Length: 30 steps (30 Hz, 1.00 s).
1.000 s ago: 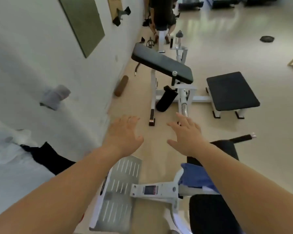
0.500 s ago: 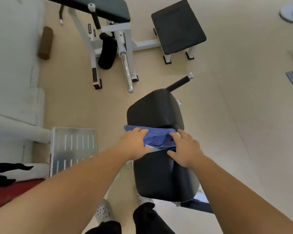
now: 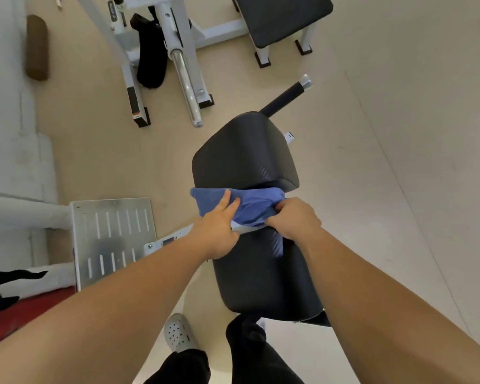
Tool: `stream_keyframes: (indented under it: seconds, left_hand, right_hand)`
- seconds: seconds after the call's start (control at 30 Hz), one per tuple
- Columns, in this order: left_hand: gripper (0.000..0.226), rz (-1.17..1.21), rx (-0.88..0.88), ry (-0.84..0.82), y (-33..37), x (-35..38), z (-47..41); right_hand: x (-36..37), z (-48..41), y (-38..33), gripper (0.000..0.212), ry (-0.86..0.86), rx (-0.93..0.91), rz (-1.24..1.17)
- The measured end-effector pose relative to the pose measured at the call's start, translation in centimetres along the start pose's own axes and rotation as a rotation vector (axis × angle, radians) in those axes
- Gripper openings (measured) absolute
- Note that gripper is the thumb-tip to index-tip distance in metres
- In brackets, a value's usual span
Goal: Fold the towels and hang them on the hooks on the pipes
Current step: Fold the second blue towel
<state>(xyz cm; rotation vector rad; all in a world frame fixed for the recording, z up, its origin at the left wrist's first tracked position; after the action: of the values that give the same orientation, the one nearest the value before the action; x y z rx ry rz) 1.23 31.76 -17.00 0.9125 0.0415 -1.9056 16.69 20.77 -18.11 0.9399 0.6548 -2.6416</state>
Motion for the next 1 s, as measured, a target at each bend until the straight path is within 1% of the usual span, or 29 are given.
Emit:
stream_keyframes:
  seconds: [0.13, 0.23, 0.3, 0.37, 0.43, 0.5, 0.53, 0.6, 0.63, 0.67, 0.8, 0.93, 1.0]
  left_hand:
    - [0.078, 0.03, 0.016, 0.003, -0.1, -0.3, 0.5]
    - [0.076, 0.043, 0.003, 0.009, 0.0, -0.5, 1.1]
    - [0.075, 0.065, -0.002, 0.051, 0.2, -0.9, 1.8]
    - [0.074, 0.144, 0.023, 0.126, 0.6, -1.6, 2.8]
    - [0.069, 0.259, 0.073, 0.196, 1.2, -2.5, 4.0]
    - [0.06, 0.371, 0.111, 0.257, 1.9, -3.7, 5.8]
    - [0.051, 0.419, 0.125, 0.288, 2.2, -4.5, 7.0]
    - [0.024, 0.506, 0.149, 0.356, 2.7, -6.3, 9.6]
    - [0.015, 0.548, 0.153, 0.396, 2.8, -7.4, 11.2]
    - [0.01, 0.587, 0.153, 0.434, 2.6, -8.3, 12.7]
    - [0.017, 0.725, 0.157, 0.511, 0.0, -11.0, 18.5]
    - [0.02, 0.817, 0.088, 0.59, -4.6, -12.7, 24.2]
    - [0.017, 0.87, 0.04, 0.645, -7.7, -13.1, 27.2]
  right_hand:
    - [-0.4, -1.6, 0.0, 0.034, 0.039, 0.057, 0.052]
    - [-0.7, -0.9, 0.2, 0.029, 0.106, 0.048, 0.093]
    - [-1.7, 0.7, -0.7, 0.024, 0.205, -0.057, 0.119]
    - [-2.6, 3.2, -2.6, 0.02, 0.296, -0.231, 0.065]
    - [-3.0, 5.8, -4.6, 0.016, 0.316, -0.371, -0.013]
    - [-3.4, 8.1, -6.4, 0.013, 0.279, -0.451, -0.038]
    - [-3.8, 9.4, -7.4, 0.013, 0.249, -0.485, -0.074]
    - [-5.0, 12.3, -9.5, 0.011, 0.218, -0.568, -0.172]
    - [-5.6, 13.7, -10.6, 0.011, 0.219, -0.61, -0.215]
    - [-6.1, 15.0, -11.6, 0.012, 0.219, -0.644, -0.246]
    - [-6.8, 19.0, -16.1, 0.013, 0.204, -0.781, -0.306]
    - [-5.3, 22.4, -21.1, 0.002, 0.137, -0.949, -0.275]
    - [-4.0, 23.7, -23.6, 0.009, 0.091, -0.985, -0.257]
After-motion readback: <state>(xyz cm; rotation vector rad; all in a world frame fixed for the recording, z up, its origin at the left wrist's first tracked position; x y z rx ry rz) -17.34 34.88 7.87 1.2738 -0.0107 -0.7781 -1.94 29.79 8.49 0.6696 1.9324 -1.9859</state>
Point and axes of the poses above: each hand's wrist, its own z-axis away from the middle knuckle, its own x-axis out of the palm, y = z × x, the point moved 8 cm from there along -z, towards the middle knuckle, and after that the axes turned 3 degrees about -x, right-handed, at the moved point
